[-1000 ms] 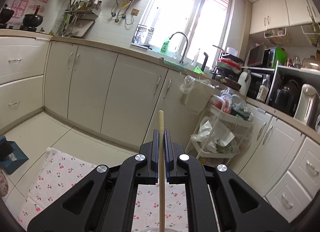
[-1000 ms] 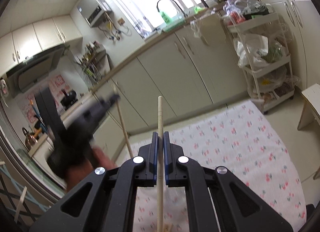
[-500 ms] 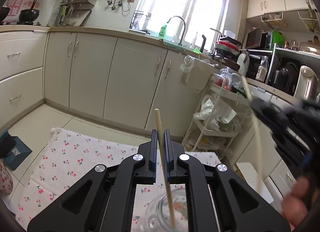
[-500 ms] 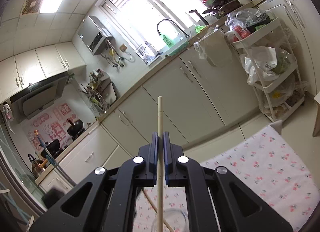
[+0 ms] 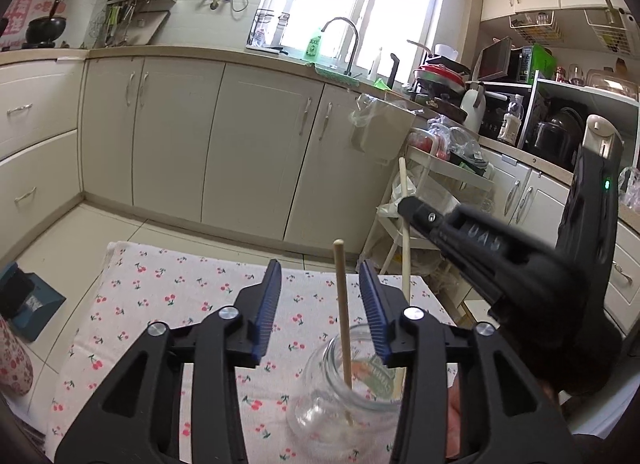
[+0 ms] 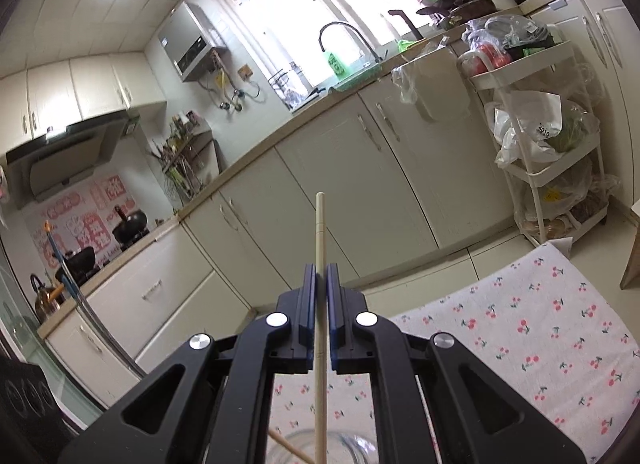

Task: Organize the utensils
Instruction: 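Lower the chopsticks into the jar and open both grippers, then grasp a loose chopstick with the right gripper while the left gripper grasps another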

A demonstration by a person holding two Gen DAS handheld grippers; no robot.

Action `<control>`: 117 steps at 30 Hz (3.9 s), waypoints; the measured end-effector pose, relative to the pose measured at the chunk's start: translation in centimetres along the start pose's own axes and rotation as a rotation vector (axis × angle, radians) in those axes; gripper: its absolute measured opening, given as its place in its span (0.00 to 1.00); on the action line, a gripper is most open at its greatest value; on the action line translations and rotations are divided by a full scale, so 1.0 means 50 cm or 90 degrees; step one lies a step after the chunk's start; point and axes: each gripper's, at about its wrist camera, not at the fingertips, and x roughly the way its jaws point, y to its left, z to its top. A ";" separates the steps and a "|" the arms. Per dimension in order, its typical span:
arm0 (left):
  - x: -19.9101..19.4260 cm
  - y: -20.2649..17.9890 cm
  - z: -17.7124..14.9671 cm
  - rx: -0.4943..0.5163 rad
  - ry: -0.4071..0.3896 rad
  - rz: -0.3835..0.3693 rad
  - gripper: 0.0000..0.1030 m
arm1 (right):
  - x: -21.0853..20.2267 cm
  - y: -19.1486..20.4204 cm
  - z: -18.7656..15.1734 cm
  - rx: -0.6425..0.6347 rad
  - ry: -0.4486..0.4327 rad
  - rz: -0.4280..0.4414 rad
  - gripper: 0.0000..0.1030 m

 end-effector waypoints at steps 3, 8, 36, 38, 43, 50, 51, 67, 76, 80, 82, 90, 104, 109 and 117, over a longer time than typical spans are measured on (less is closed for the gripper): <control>-0.018 0.007 -0.002 -0.005 0.007 0.004 0.45 | -0.009 0.003 -0.016 -0.015 0.015 0.001 0.06; -0.051 0.014 -0.009 -0.005 0.029 0.036 0.60 | -0.029 0.010 -0.037 -0.038 0.034 -0.007 0.06; -0.247 0.039 -0.191 0.038 0.261 0.157 0.80 | -0.298 0.055 -0.321 -0.136 0.358 -0.109 0.17; -0.261 0.042 -0.199 0.033 0.265 0.161 0.80 | -0.286 0.063 -0.344 -0.147 0.373 -0.117 0.16; -0.287 0.058 -0.220 0.019 0.281 0.168 0.81 | -0.258 0.070 -0.366 -0.167 0.385 -0.135 0.16; -0.284 0.065 -0.235 0.015 0.297 0.166 0.81 | -0.225 0.072 -0.381 -0.192 0.397 -0.155 0.16; -0.281 0.063 -0.238 0.016 0.300 0.165 0.81 | -0.222 0.071 -0.382 -0.196 0.399 -0.156 0.16; -0.179 0.026 -0.274 0.082 0.360 0.164 0.81 | -0.245 0.003 -0.342 -0.220 0.409 -0.208 0.11; -0.129 0.025 -0.290 0.095 0.390 0.188 0.81 | -0.237 -0.006 -0.336 -0.207 0.407 -0.197 0.11; -0.114 0.027 -0.292 0.106 0.384 0.194 0.77 | -0.234 -0.007 -0.334 -0.215 0.414 -0.178 0.11; -0.108 0.029 -0.287 0.110 0.376 0.202 0.73 | -0.237 -0.014 -0.327 -0.209 0.414 -0.182 0.11; -0.094 0.025 -0.277 0.106 0.381 0.171 0.51 | -0.218 -0.026 -0.315 -0.192 0.424 -0.195 0.11; -0.091 0.046 -0.263 0.053 0.403 0.114 0.19 | -0.213 -0.040 -0.291 -0.156 0.428 -0.198 0.22; -0.085 0.035 -0.266 0.077 0.395 0.118 0.18 | -0.192 -0.024 -0.307 -0.202 0.420 -0.218 0.17; -0.090 0.047 -0.265 0.053 0.412 0.074 0.05 | -0.194 -0.029 -0.292 -0.206 0.432 -0.205 0.05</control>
